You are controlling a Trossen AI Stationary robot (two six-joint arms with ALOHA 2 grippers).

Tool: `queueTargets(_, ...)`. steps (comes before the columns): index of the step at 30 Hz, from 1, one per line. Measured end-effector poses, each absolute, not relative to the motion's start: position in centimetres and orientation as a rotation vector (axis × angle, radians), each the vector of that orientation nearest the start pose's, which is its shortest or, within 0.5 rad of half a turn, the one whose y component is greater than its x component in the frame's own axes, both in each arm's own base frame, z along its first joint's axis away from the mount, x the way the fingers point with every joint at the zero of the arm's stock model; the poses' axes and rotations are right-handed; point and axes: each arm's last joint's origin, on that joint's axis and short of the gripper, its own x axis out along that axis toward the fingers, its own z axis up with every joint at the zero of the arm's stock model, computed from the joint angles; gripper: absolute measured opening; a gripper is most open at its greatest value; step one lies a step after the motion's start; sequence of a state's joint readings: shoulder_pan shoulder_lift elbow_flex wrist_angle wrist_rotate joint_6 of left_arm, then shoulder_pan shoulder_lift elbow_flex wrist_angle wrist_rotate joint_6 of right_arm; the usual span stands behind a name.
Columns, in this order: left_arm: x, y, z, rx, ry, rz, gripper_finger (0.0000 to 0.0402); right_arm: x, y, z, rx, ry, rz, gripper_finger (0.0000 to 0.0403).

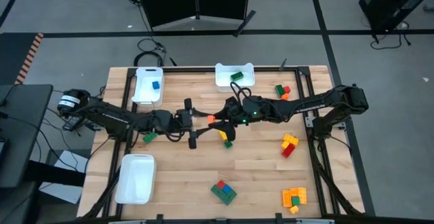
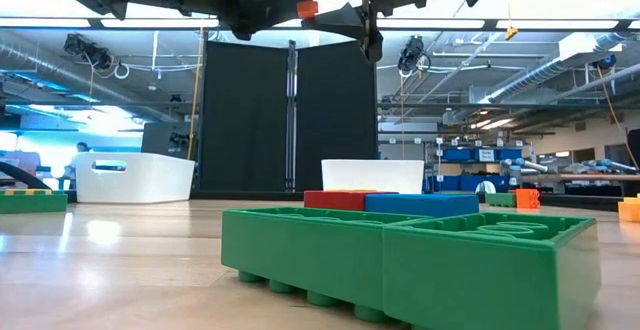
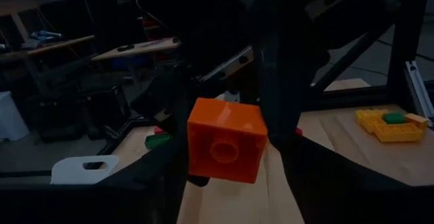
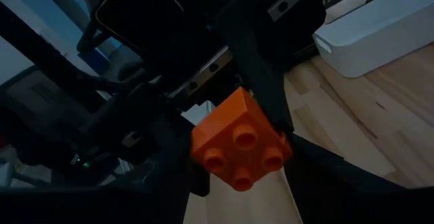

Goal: Sort blocks by size
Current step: Put the orange 4 stud game piece into the bottom white bin

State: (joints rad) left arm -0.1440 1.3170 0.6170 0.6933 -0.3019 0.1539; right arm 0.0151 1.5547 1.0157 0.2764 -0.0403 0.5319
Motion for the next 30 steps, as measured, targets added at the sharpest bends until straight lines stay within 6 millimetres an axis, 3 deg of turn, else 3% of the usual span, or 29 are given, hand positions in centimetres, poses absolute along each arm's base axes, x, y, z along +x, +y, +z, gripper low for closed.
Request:
queueTargets(8, 27.35, -3.10, 24.64, 0.156, 0.019, 0.157, 0.0199, 35.01, 0.65, 26.81, 0.551, 0.271, -0.017, 0.0223)
queueTargets(30, 27.34, -3.10, 24.75, 0.142, 0.009, 0.157, 0.0192, 35.08, 0.64, 26.98, 0.581, 0.250, -0.018, 0.0275)
